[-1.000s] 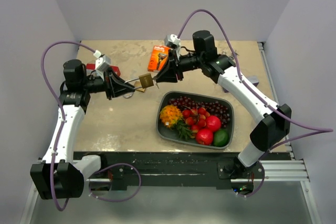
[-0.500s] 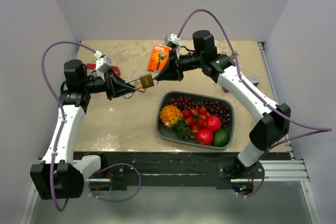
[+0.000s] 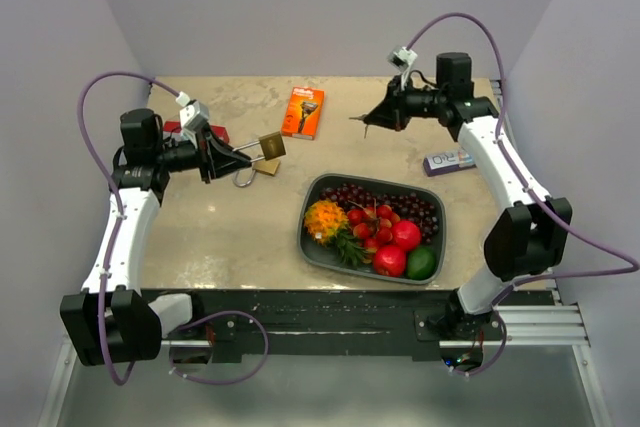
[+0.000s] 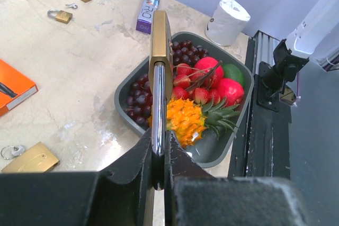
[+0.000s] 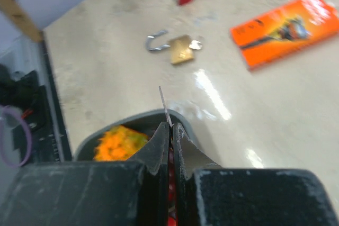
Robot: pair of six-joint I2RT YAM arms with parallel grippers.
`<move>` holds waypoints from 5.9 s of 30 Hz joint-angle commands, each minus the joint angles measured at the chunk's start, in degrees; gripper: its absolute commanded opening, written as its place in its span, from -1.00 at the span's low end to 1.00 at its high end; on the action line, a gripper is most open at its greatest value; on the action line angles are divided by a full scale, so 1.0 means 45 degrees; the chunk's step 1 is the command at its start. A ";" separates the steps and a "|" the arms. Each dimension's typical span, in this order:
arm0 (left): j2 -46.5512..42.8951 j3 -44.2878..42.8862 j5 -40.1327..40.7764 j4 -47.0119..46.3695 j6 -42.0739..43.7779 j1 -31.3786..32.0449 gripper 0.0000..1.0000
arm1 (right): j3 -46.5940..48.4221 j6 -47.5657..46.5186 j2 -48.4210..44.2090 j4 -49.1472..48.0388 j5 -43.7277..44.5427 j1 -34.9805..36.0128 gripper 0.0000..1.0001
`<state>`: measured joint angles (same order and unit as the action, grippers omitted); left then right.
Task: Lock with the key
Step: Lock the lock, then place the key at the center of the board, then place the lock at the center of the board.
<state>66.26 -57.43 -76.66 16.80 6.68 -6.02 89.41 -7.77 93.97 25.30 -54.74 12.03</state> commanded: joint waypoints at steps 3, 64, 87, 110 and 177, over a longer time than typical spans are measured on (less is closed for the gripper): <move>-0.0212 -0.0715 -0.0074 -0.1018 0.0137 -0.0088 -1.00 | -0.0688 -0.0537 0.0639 0.0257 0.4309 -0.1267 -1.00; 0.2483 -0.1535 0.2993 0.2459 -0.3298 0.2666 -1.00 | -0.3227 -0.8876 -0.3246 -0.1737 0.5387 0.4882 0.98; 0.1506 -0.0891 0.2290 0.2439 -0.3613 0.3330 -1.00 | -0.4614 -1.0011 -0.2173 -0.4430 0.6989 0.7599 0.70; 0.1487 -0.1065 0.2016 0.2692 -0.3048 0.3448 -0.42 | -0.4107 -0.9663 -0.1860 -0.4020 0.7379 0.7717 -0.74; 0.1173 -0.2257 0.7407 0.0778 -0.2110 -0.0849 0.99 | 0.0912 0.5555 0.5875 -0.0896 1.4568 0.0842 0.51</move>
<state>70.22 -63.81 -44.45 18.02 -5.37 -9.85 89.38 15.73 121.60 22.37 10.98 15.99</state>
